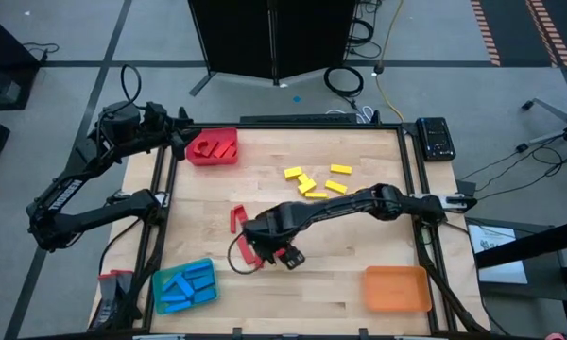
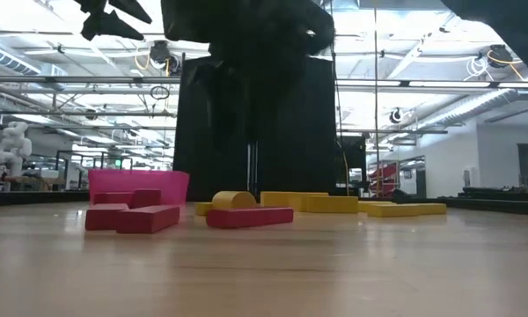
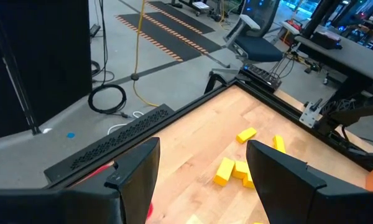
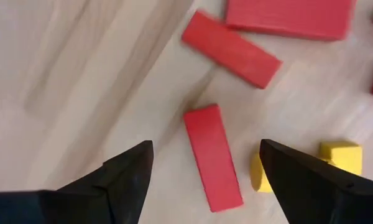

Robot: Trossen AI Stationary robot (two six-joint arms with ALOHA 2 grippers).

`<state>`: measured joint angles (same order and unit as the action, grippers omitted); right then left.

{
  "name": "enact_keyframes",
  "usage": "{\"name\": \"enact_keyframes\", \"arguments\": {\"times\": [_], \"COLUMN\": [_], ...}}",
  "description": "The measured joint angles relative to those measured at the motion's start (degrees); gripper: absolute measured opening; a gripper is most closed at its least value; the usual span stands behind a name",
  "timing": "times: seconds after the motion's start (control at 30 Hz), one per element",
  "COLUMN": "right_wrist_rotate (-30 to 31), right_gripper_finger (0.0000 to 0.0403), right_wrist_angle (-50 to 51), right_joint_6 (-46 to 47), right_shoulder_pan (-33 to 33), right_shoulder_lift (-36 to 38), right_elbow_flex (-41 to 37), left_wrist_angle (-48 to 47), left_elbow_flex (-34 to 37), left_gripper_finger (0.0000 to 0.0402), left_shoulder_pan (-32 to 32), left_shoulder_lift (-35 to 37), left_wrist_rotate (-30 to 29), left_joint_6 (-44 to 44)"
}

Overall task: Sort blocks
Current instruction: Put the red block into the red bin

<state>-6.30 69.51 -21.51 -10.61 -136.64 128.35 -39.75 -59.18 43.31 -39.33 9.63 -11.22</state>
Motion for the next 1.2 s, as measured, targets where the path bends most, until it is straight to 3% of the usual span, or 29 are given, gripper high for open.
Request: {"name": "enact_keyframes", "arguments": {"times": [0.13, 0.5, 0.63, 0.77, 0.9, 1.07, 1.2], "right_wrist_rotate": [2.14, 1.94, 2.56, 5.43, 6.15, 6.21, 8.94], "right_gripper_finger": [0.0293, 0.0286, 0.0256, 0.0194, 0.0107, 0.0106, 0.0106], "right_wrist_angle": [-0.19, -8.37, -9.27, -10.24, -10.23, -8.95, -9.65], "right_joint_6": [-7.29, -5.22, -3.75, -1.29, 1.17, 4.72, 7.16], "right_shoulder_pan": [-1.12, -0.96, -0.96, -1.15, -1.05, -0.97, -0.07], "right_shoulder_lift": [-0.20, -0.40, 0.07, 0.36, 0.24, -0.25, -1.02], "right_elbow_flex": [-0.04, -11.84, -16.54, -19.24, -19.03, -15.23, -7.35], "left_wrist_angle": [-0.06, -0.23, -0.25, -0.28, -0.28, -0.28, -0.26], "left_elbow_flex": [0.00, 0.00, 0.00, 0.00, 0.00, 0.00, 0.00], "left_gripper_finger": [0.0246, 0.0246, 0.0246, 0.0246, 0.0246, 0.0246, 0.0246], "left_shoulder_pan": [0.00, 0.00, 0.00, 0.00, 0.00, 0.00, -0.02], "left_shoulder_lift": [0.00, 0.00, -0.02, -0.02, -0.02, -0.02, -0.02], "left_wrist_rotate": [0.00, 0.00, -0.02, -0.03, -0.04, -0.07, -0.07], "left_joint_6": [0.00, 0.04, 0.09, 0.09, 0.11, 0.15, 0.15]}}
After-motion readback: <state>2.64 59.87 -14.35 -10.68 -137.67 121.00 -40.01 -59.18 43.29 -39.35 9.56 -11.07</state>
